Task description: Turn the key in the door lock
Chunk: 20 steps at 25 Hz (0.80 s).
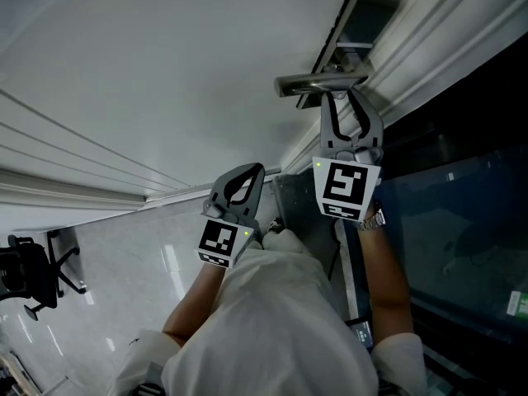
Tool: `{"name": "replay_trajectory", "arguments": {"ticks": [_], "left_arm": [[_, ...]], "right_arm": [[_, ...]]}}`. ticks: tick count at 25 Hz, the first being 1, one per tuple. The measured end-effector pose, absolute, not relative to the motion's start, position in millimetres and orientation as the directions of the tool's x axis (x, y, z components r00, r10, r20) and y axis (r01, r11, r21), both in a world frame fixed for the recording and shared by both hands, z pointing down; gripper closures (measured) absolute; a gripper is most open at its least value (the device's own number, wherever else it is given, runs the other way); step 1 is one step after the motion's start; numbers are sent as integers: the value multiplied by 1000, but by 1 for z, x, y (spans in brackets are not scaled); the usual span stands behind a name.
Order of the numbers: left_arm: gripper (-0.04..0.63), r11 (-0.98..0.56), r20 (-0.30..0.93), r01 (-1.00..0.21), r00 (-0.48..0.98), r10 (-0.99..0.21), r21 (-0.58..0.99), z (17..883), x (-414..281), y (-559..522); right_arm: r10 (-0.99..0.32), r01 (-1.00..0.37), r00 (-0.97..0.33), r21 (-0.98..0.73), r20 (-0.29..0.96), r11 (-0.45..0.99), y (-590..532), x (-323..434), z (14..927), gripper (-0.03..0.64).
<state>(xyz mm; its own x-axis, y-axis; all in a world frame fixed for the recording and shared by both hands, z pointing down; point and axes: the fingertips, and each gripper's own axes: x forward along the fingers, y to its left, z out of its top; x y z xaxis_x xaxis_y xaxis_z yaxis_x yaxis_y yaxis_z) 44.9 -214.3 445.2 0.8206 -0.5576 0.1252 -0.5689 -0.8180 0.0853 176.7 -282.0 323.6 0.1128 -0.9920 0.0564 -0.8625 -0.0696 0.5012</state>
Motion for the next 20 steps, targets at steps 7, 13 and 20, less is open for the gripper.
{"name": "replay_trajectory", "arguments": {"ticks": [7, 13, 20], "left_arm": [[589, -801, 150, -594, 801, -579, 80, 452, 35, -217], [589, -801, 176, -595, 796, -579, 57, 459, 31, -218], [589, -821, 234, -571, 800, -553, 14, 474, 30, -211]], "right_arm": [[-993, -933, 117, 342, -12, -114, -267, 178, 323, 509], [-999, -969, 47, 242, -8, -48, -244, 160, 352, 533], [-997, -994, 4, 105, 78, 5, -222, 147, 412, 586]]}}
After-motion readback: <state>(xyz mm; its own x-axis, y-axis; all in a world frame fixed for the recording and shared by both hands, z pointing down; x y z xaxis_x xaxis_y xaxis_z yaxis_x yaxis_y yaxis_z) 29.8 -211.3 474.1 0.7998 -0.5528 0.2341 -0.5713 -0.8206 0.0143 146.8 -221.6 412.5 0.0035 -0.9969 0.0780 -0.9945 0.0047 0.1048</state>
